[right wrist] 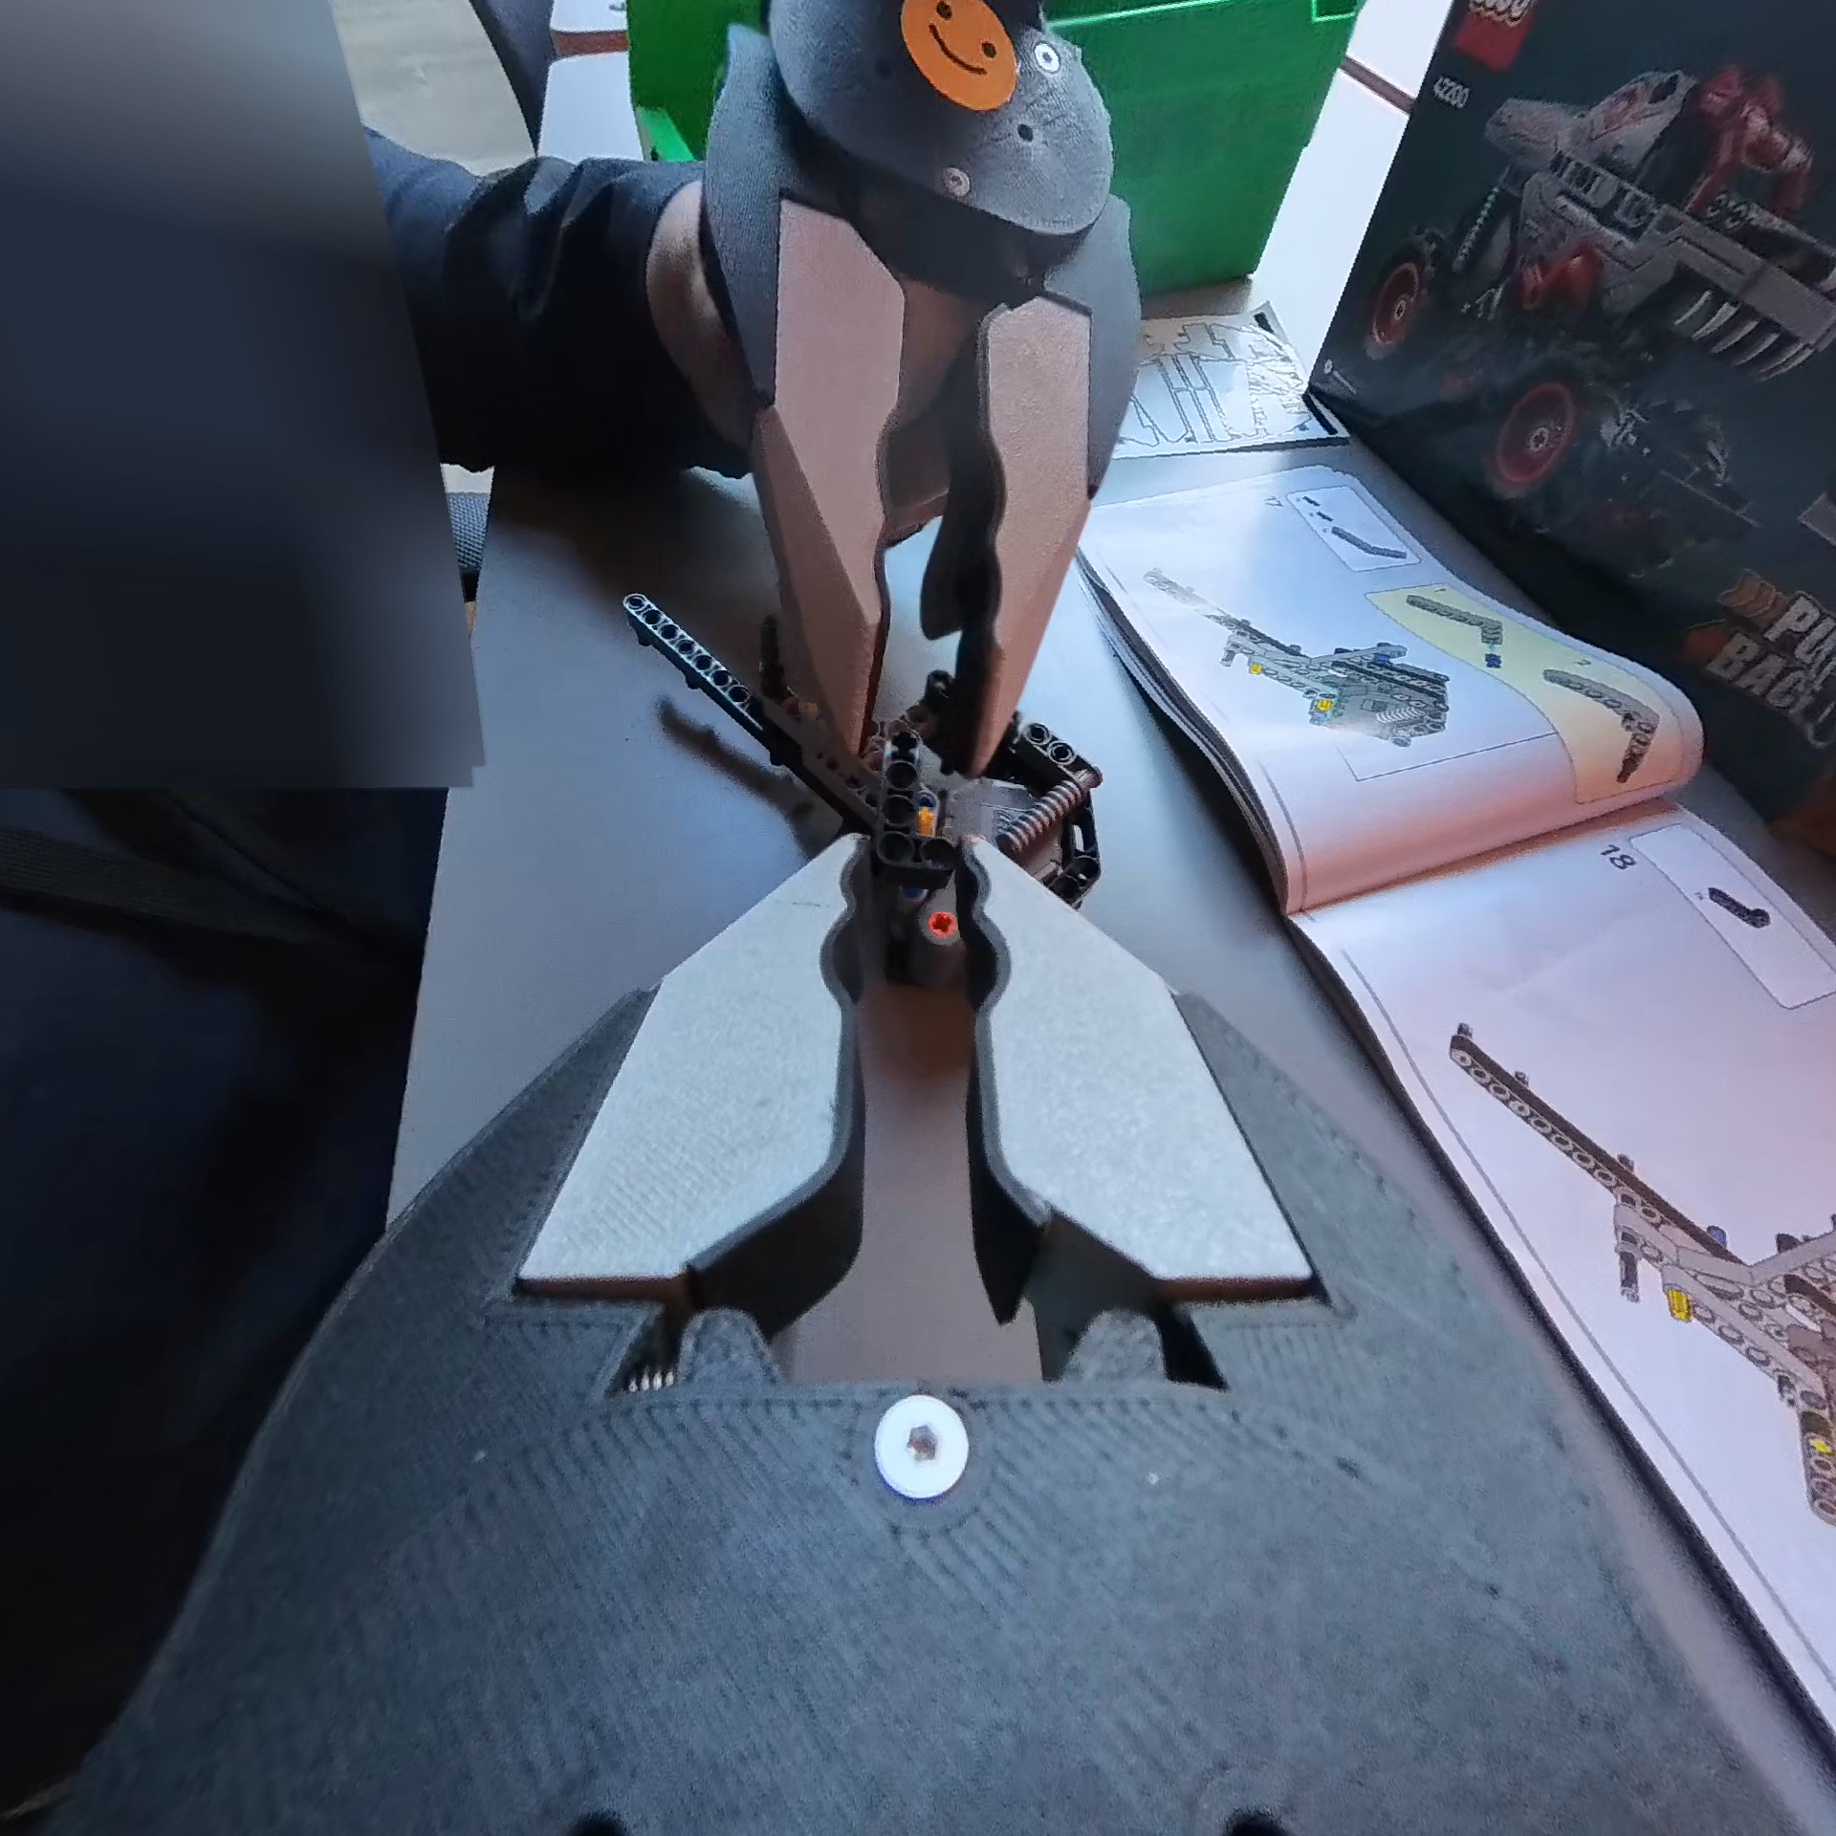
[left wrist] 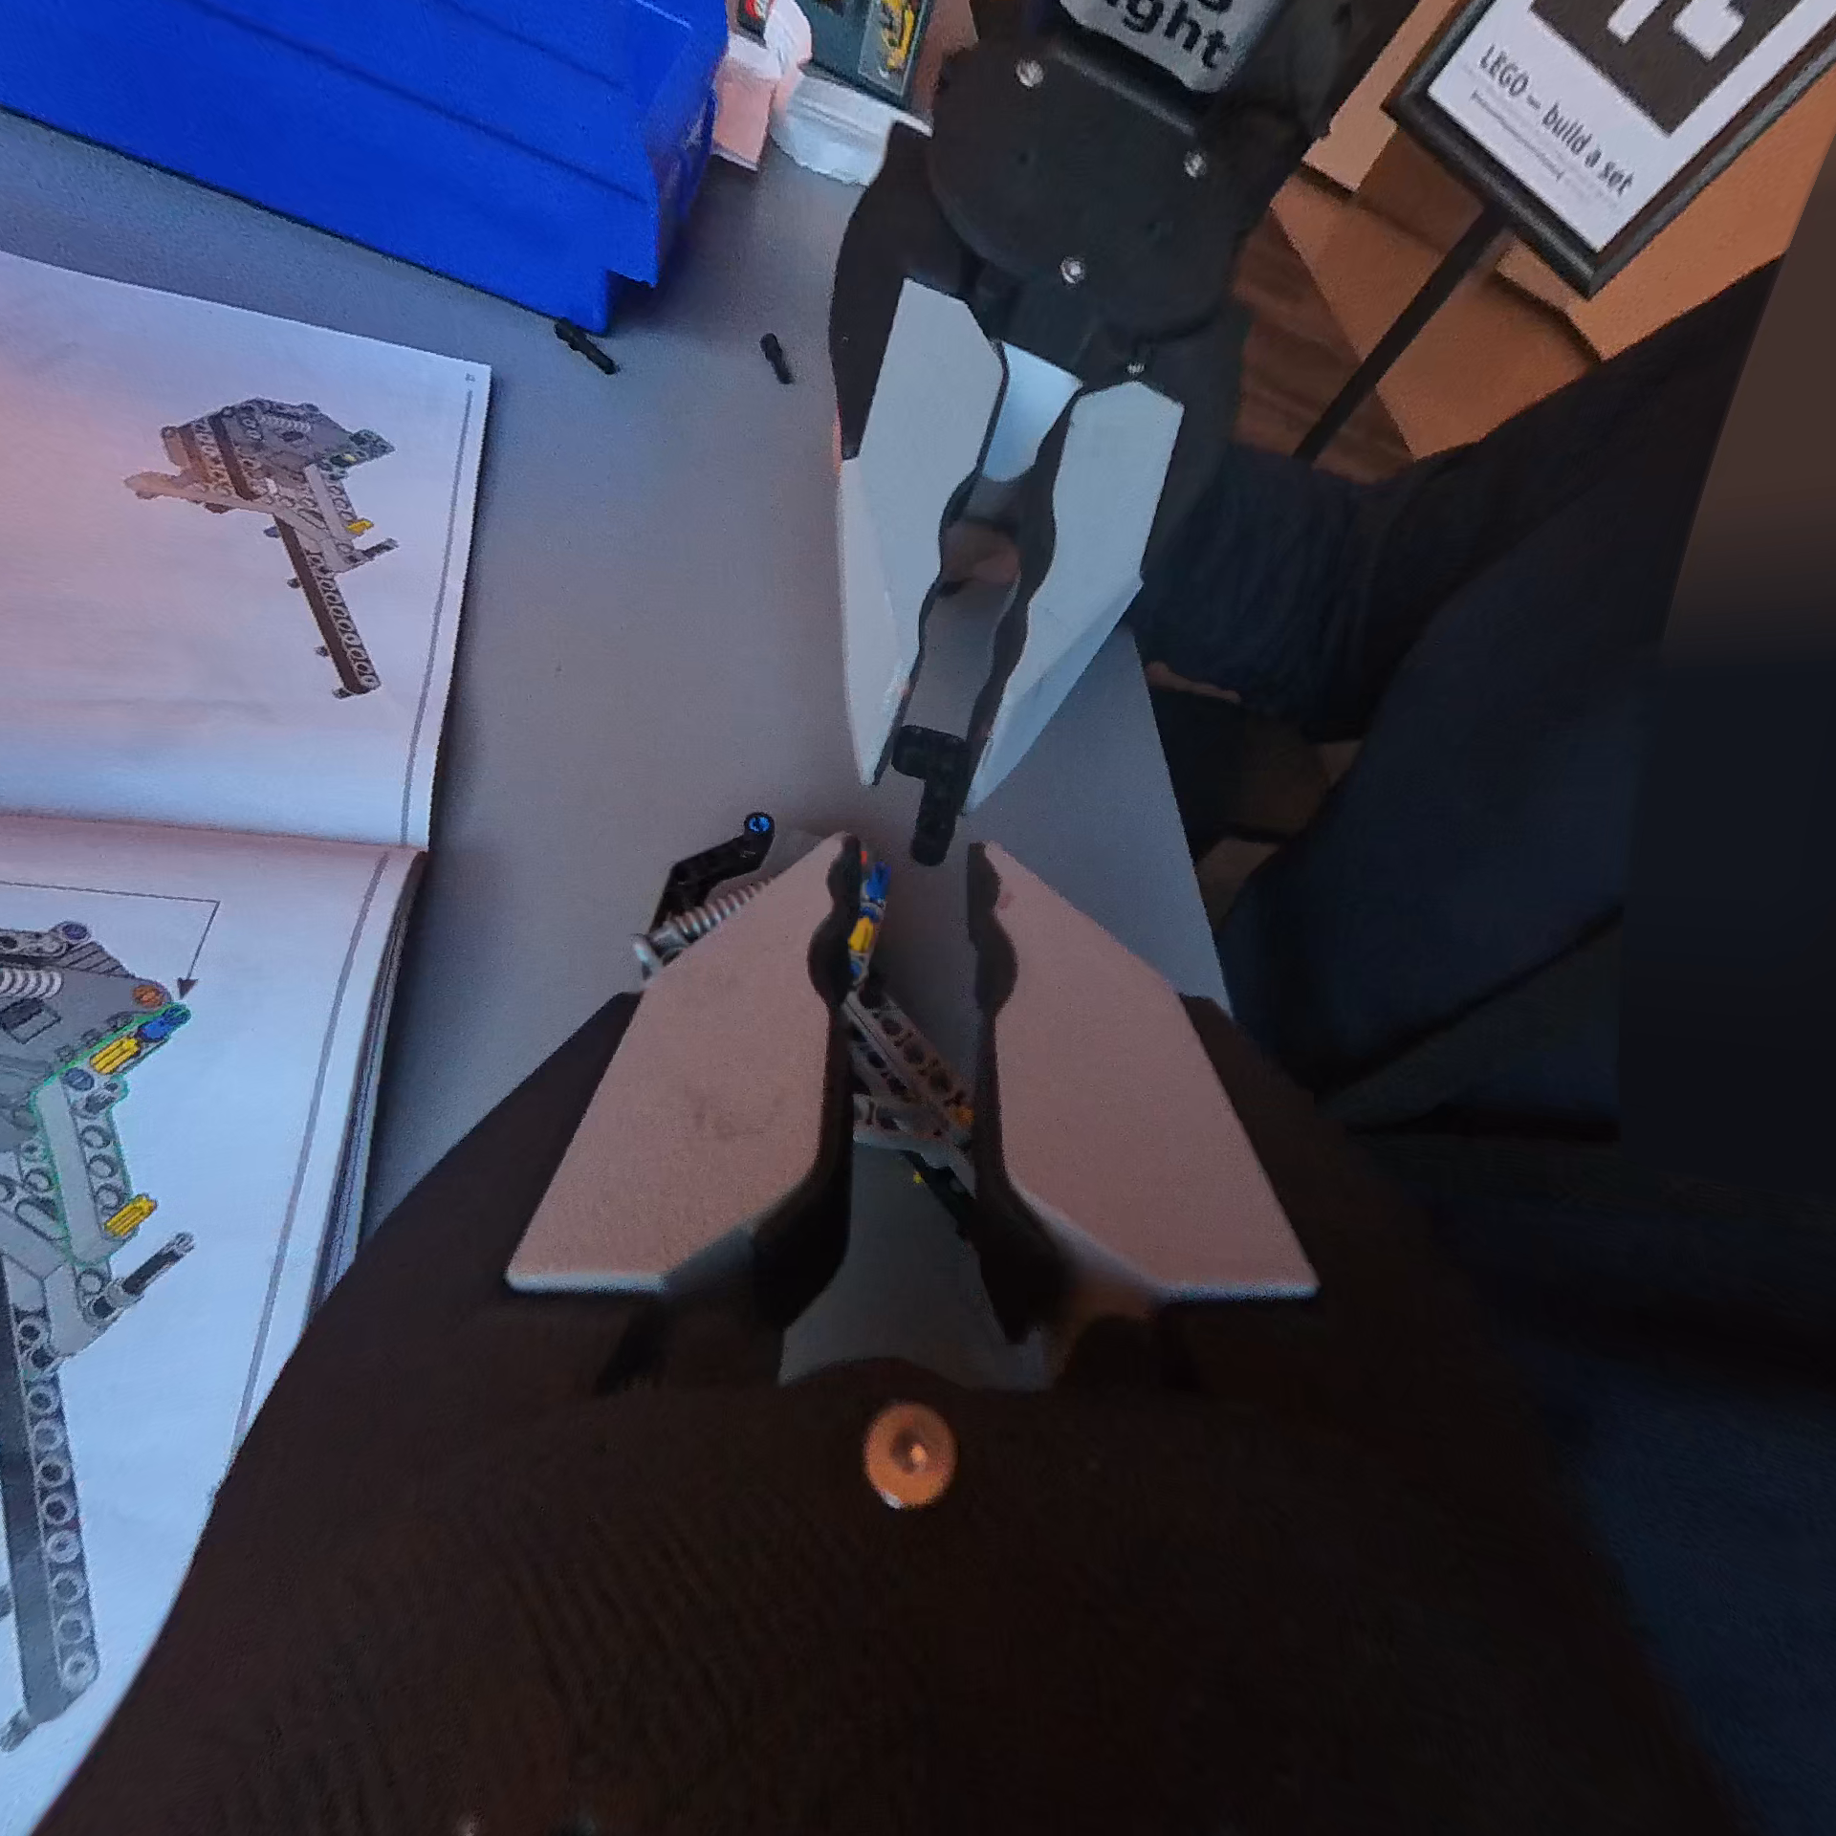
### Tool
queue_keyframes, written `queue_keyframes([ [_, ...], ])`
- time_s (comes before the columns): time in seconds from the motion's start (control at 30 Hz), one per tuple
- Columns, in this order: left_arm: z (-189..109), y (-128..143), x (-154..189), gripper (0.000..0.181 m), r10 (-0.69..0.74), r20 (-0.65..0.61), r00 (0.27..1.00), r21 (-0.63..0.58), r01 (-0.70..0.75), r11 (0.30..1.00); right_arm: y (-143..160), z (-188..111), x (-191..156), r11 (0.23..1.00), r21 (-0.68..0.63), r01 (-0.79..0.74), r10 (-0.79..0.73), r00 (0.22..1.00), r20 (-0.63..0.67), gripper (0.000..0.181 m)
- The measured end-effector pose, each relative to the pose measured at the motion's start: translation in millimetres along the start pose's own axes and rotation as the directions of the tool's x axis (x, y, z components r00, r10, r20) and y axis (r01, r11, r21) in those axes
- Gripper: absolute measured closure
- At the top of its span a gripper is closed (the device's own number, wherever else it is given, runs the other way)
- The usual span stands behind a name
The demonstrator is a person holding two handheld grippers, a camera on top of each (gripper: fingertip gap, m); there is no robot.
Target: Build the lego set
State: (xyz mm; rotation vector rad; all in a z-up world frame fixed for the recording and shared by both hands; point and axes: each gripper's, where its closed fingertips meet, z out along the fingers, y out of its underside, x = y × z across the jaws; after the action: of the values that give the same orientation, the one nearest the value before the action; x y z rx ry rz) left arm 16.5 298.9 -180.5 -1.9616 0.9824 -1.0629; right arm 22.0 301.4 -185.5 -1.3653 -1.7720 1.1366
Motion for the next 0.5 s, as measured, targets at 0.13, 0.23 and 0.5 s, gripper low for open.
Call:
queue_keyframes([
  [0.13, -7.6, -6.6, -2.8, 0.160, -0.030, 0.002, 1.000, 0.043, 0.030, 0.999, 2.0, 0.0, 3.6, 1.000, -0.010, -0.002, 0.002, 1.000, -0.018, 0.167],
  [0.23, -10.5, -4.9, -8.0, 0.159, -0.031, 0.040, 0.999, 0.038, 0.030, 0.999, 7.0, 1.5, 6.8, 0.999, -0.038, 0.004, -0.005, 0.999, -0.040, 0.167],
  [0.5, -19.1, -4.0, -18.2, 0.160, -0.022, 0.127, 0.992, 0.041, 0.017, 0.999, 11.2, -1.2, 12.0, 0.998, -0.059, 0.002, -0.006, 0.998, -0.065, 0.167],
])
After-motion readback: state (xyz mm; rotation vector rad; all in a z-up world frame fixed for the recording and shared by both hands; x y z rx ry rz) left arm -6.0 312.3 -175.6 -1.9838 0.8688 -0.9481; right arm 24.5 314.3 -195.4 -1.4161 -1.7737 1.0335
